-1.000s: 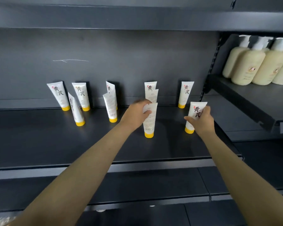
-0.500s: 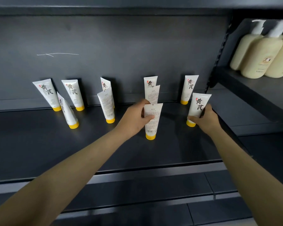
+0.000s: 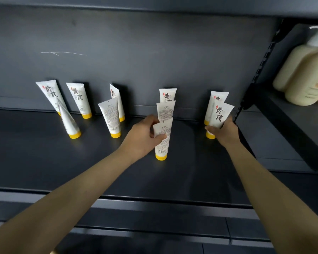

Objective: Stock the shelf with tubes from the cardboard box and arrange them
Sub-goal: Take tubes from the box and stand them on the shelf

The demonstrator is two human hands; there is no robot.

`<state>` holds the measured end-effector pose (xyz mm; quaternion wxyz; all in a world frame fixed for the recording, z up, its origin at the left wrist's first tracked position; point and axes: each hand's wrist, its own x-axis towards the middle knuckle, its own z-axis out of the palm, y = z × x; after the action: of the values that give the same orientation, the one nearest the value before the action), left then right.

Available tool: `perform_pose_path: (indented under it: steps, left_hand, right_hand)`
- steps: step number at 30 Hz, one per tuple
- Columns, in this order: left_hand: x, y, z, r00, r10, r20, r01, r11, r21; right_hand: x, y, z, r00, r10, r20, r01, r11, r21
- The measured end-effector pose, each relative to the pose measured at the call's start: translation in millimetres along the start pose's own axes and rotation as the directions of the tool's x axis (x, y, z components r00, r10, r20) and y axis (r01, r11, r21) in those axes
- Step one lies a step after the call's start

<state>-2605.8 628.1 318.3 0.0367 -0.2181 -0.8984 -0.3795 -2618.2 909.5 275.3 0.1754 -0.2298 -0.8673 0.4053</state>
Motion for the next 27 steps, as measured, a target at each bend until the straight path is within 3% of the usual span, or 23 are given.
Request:
perform_pose_path:
  steps: [7,12,22,25,27]
  left_hand:
    - [-3,11,7,0.992,-0.105,-0.070,0.109,0.992,0.056]
    - [-6,16,13,0.984,-0.138,-0.115,0.147,0.986,0.074]
    - [-22,11,16,0.981,-0.191,-0.047,0.194,0.979,0.069]
    - [-39,2,9,0.977,-0.213,-0.011,0.213,0.972,0.104]
    - [-55,-5,-2,0.973,-0.229,0.038,0.221,0.964,0.151]
  right_hand:
    - [9,15,0,0.994,-0.043,0.098,0.040,0.999,0.033]
    - [9,16,-1,0.995,-0.055,0.081,0.052,0.998,0.036]
    - [-13,13,-17,0.983,0.091,0.158,-0.101,0.993,0.059]
    - [-35,4,-34,0.967,0.117,0.225,-0.114,0.993,-0.028]
    - [-56,-7,-47,0.933,0.091,0.349,-0.037,0.987,-0.158]
